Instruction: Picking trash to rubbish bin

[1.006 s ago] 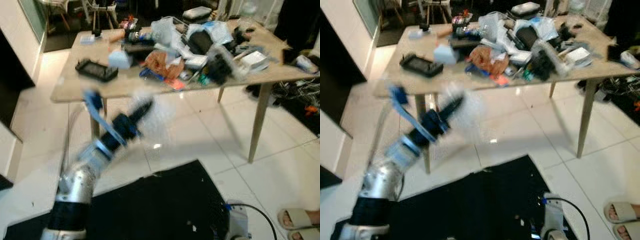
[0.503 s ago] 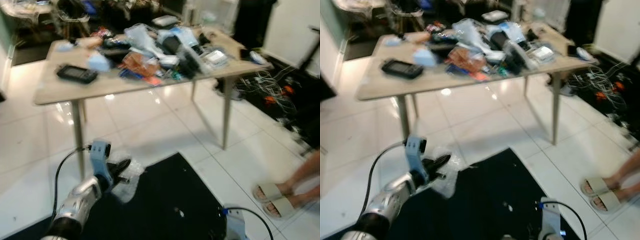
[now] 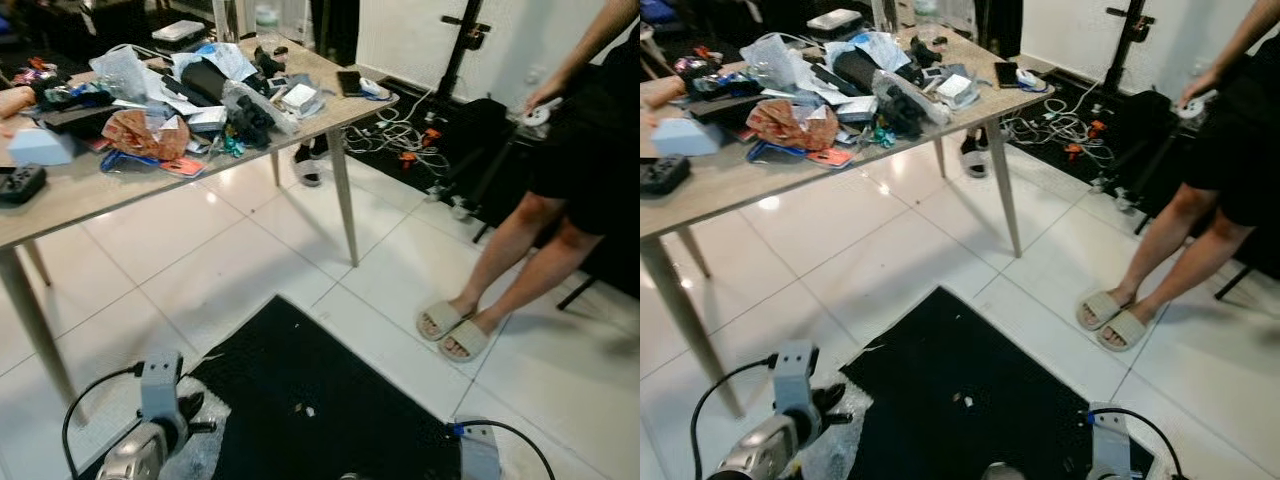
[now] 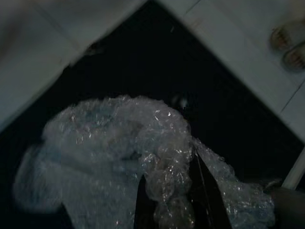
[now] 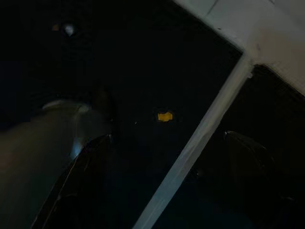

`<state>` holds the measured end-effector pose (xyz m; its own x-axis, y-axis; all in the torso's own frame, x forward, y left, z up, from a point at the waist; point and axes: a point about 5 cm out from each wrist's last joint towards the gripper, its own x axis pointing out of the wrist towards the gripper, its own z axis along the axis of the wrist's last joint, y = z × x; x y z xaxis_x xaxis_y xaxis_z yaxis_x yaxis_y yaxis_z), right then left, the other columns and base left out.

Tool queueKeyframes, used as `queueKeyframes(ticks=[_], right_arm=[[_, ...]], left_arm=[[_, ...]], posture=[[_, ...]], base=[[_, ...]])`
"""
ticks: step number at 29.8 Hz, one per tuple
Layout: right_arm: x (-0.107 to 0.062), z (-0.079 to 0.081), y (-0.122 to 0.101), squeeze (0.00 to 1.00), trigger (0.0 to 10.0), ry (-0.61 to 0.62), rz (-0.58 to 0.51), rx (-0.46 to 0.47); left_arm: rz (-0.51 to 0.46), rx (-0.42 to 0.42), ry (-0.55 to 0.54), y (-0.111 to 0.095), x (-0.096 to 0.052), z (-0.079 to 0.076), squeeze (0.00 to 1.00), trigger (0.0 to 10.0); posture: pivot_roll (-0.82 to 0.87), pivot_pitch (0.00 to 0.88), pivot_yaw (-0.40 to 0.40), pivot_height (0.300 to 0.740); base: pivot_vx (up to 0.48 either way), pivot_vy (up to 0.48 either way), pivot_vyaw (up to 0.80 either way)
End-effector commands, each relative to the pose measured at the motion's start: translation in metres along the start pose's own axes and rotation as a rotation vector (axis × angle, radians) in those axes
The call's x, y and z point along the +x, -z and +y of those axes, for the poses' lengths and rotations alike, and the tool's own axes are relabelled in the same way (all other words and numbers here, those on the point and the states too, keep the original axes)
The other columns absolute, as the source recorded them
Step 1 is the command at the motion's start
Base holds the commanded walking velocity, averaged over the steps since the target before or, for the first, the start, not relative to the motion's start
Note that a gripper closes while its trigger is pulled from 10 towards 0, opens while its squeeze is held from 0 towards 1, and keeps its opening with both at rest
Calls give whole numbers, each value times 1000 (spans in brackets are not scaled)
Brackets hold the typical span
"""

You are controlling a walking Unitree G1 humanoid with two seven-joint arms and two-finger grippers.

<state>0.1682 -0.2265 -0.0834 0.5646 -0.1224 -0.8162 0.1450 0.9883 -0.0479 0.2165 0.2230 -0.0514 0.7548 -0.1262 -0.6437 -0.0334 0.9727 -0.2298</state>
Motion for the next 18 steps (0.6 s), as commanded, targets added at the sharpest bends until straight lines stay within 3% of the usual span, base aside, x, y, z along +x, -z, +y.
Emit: queueKeyframes(ticks=[1, 13, 18], right_arm=[[-1, 0, 9, 0, 10000, 2, 33, 7], [-2, -1, 14, 0, 10000, 11, 57, 6], [-3, -2, 18, 0, 10000, 13, 72, 1]], left_arm=[[19, -28, -36, 8, -3, 4, 0, 10000], [73, -67, -130, 27, -12, 16, 0, 10000], [88, -120, -171, 34, -16, 21, 0, 10000]], posture=[[-36, 85, 20, 740], [-41, 85, 21, 740], [-41, 85, 21, 740]], base=[[0, 0, -800], [0, 0, -800], [0, 0, -800]])
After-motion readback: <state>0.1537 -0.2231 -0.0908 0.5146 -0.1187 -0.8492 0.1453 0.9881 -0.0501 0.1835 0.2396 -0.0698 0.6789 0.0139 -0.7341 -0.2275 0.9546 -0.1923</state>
